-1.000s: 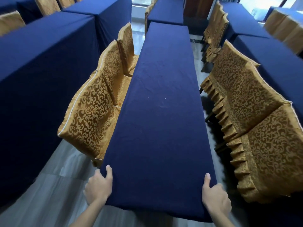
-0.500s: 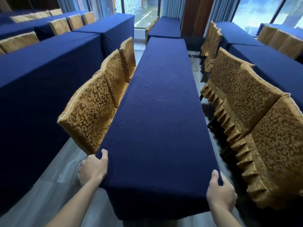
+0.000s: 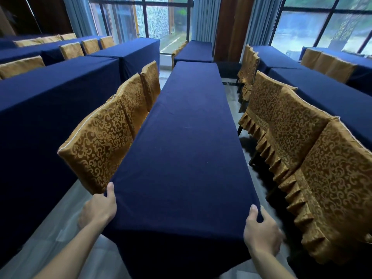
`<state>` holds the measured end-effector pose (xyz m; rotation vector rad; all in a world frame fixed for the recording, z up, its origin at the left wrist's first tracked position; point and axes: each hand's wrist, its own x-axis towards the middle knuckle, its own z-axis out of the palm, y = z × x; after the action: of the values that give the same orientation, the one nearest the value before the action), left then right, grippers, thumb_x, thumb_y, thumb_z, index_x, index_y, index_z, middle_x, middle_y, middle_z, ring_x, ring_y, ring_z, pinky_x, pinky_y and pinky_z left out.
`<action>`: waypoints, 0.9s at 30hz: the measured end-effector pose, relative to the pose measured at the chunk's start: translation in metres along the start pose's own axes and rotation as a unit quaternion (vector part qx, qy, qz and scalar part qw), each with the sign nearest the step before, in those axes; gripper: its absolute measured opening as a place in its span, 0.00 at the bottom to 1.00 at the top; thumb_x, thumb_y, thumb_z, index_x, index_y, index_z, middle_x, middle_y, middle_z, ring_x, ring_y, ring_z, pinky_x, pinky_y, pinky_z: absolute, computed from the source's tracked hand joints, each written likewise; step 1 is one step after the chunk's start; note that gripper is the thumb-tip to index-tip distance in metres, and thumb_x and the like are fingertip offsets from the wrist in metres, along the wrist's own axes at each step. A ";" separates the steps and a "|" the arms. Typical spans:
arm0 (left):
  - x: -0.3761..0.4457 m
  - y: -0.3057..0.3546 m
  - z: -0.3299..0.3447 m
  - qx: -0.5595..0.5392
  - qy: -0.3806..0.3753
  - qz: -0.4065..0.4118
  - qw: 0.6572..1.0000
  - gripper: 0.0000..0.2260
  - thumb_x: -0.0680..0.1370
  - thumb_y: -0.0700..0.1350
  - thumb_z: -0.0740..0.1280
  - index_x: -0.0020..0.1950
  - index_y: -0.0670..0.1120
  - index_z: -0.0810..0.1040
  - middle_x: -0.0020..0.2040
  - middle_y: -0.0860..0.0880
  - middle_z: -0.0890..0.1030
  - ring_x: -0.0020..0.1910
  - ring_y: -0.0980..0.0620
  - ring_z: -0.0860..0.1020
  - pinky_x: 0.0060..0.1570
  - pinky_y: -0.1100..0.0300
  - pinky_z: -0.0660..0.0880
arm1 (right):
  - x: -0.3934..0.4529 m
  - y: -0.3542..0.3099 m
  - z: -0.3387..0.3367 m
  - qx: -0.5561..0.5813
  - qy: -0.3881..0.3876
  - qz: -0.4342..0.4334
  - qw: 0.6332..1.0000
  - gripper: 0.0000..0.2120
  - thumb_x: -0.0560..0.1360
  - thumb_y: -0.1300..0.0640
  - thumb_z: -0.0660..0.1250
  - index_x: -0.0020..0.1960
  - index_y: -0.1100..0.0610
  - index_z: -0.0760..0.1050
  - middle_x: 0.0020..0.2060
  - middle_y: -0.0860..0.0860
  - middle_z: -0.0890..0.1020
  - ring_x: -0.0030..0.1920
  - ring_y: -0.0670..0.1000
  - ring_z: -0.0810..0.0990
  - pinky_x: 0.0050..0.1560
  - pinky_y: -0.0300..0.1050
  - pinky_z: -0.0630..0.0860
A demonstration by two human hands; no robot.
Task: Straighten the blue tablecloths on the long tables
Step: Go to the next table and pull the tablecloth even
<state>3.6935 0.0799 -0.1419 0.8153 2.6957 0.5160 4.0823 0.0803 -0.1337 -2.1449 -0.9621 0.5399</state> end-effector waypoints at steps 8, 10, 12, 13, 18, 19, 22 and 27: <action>0.006 0.005 0.000 -0.002 0.007 -0.034 0.999 0.41 0.76 0.72 0.44 0.62 0.42 0.80 0.59 0.37 0.80 0.57 0.35 0.77 0.56 0.43 0.72 | 0.008 0.003 0.007 0.020 -0.011 0.016 1.000 0.23 0.80 0.41 0.59 0.70 0.50 0.76 0.61 0.57 0.81 0.61 0.64 0.76 0.60 0.58 0.71; 0.010 0.008 0.000 -0.009 0.004 -0.031 0.999 0.42 0.76 0.73 0.45 0.63 0.41 0.80 0.59 0.36 0.80 0.58 0.34 0.77 0.59 0.42 0.72 | 0.010 -0.001 0.008 0.019 -0.009 0.022 1.000 0.23 0.80 0.42 0.60 0.69 0.50 0.76 0.60 0.57 0.81 0.61 0.64 0.76 0.59 0.57 0.71; 0.017 0.009 0.002 -0.011 0.004 -0.024 1.000 0.43 0.76 0.73 0.45 0.63 0.41 0.80 0.59 0.36 0.80 0.57 0.34 0.77 0.59 0.42 0.72 | 0.013 -0.006 0.011 0.031 -0.005 0.018 0.999 0.22 0.79 0.42 0.60 0.69 0.50 0.77 0.60 0.57 0.82 0.60 0.64 0.76 0.59 0.57 0.72; 0.021 0.010 0.004 -0.012 0.006 -0.021 1.000 0.43 0.76 0.73 0.45 0.63 0.41 0.80 0.59 0.36 0.80 0.57 0.34 0.77 0.59 0.42 0.72 | 0.015 -0.008 0.013 0.033 -0.006 0.015 0.999 0.22 0.79 0.42 0.60 0.69 0.50 0.77 0.60 0.57 0.82 0.60 0.64 0.76 0.59 0.57 0.71; 0.034 0.023 0.003 -0.016 0.002 -0.017 1.000 0.41 0.76 0.72 0.46 0.62 0.42 0.80 0.60 0.37 0.79 0.58 0.34 0.76 0.58 0.43 0.72 | 0.026 -0.019 0.028 0.016 0.000 0.016 1.000 0.21 0.79 0.43 0.61 0.69 0.50 0.77 0.60 0.58 0.82 0.60 0.64 0.77 0.58 0.57 0.72; 0.037 0.024 0.002 -0.021 0.001 -0.020 1.000 0.41 0.76 0.73 0.46 0.62 0.42 0.80 0.59 0.37 0.79 0.58 0.34 0.77 0.57 0.43 0.72 | 0.026 -0.020 0.031 0.016 0.005 0.017 1.000 0.21 0.79 0.43 0.61 0.68 0.50 0.77 0.59 0.58 0.82 0.59 0.65 0.77 0.58 0.57 0.72; 0.041 0.024 -0.002 -0.021 0.002 -0.021 1.000 0.40 0.77 0.72 0.46 0.60 0.41 0.80 0.58 0.37 0.80 0.56 0.34 0.77 0.57 0.42 0.74 | 0.023 -0.024 0.036 0.007 0.013 0.024 1.000 0.21 0.79 0.42 0.61 0.68 0.49 0.77 0.59 0.58 0.82 0.58 0.65 0.78 0.57 0.58 0.72; 0.037 0.028 -0.001 -0.034 -0.018 -0.010 0.999 0.40 0.78 0.70 0.46 0.60 0.38 0.80 0.59 0.36 0.79 0.58 0.34 0.76 0.60 0.43 0.73 | 0.023 -0.026 0.030 -0.003 0.013 0.031 0.999 0.21 0.79 0.43 0.61 0.67 0.50 0.78 0.59 0.59 0.82 0.58 0.66 0.78 0.57 0.59 0.73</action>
<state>3.6771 0.1226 -0.1346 0.7709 2.6362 0.5796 4.0663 0.1233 -0.1355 -2.1871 -0.8873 0.5388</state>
